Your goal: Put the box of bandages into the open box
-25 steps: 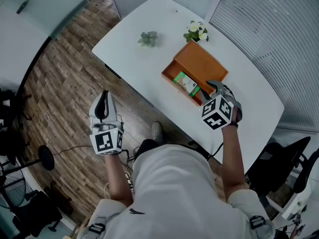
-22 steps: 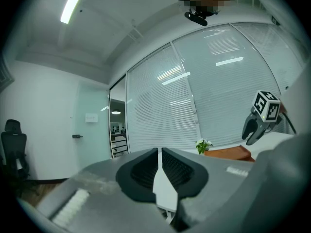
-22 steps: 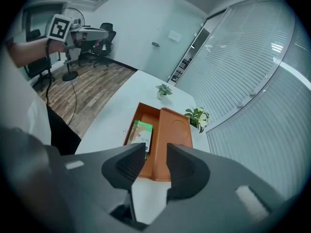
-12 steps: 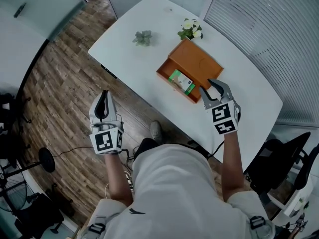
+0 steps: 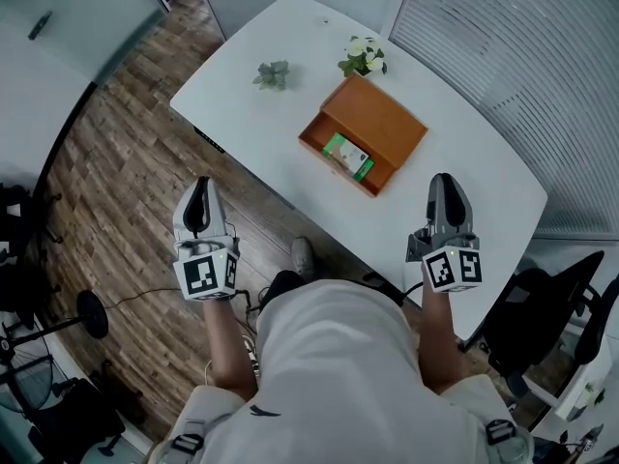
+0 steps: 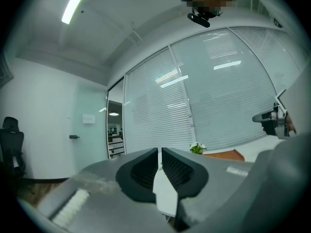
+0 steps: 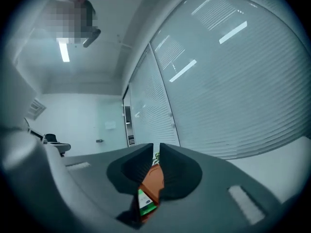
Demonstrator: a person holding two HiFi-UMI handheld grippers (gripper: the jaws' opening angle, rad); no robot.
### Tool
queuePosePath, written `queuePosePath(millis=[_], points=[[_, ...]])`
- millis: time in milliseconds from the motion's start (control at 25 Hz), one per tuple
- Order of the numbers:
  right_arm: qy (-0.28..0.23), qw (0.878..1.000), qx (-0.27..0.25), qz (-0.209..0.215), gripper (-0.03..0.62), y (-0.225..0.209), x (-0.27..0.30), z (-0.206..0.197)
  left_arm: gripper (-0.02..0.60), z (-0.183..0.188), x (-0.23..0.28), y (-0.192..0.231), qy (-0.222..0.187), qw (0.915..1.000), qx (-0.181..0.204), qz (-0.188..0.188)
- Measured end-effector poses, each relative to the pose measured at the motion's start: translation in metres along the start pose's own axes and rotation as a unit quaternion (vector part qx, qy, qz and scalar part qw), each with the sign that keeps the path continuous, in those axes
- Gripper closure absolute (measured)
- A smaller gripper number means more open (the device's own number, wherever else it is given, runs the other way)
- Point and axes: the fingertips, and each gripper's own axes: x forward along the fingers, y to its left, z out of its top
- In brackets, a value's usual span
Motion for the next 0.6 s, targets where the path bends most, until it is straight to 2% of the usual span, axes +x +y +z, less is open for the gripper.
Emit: queuePosePath(millis=[160,600], points=[[-0.008,0.999,-0.037,0.007,0.566,0.005,-0.008,0.005,0.550,0.002,-0.001,-0.006,-0.004,1.0000,-0.004,-0.005],[-0.001,0.998,-0.051,0.033,0.592,0.013,-0.010,0.011,0.550,0.005,-0.007,-0.019,-0.007,0.9999,-0.007,-0.004]])
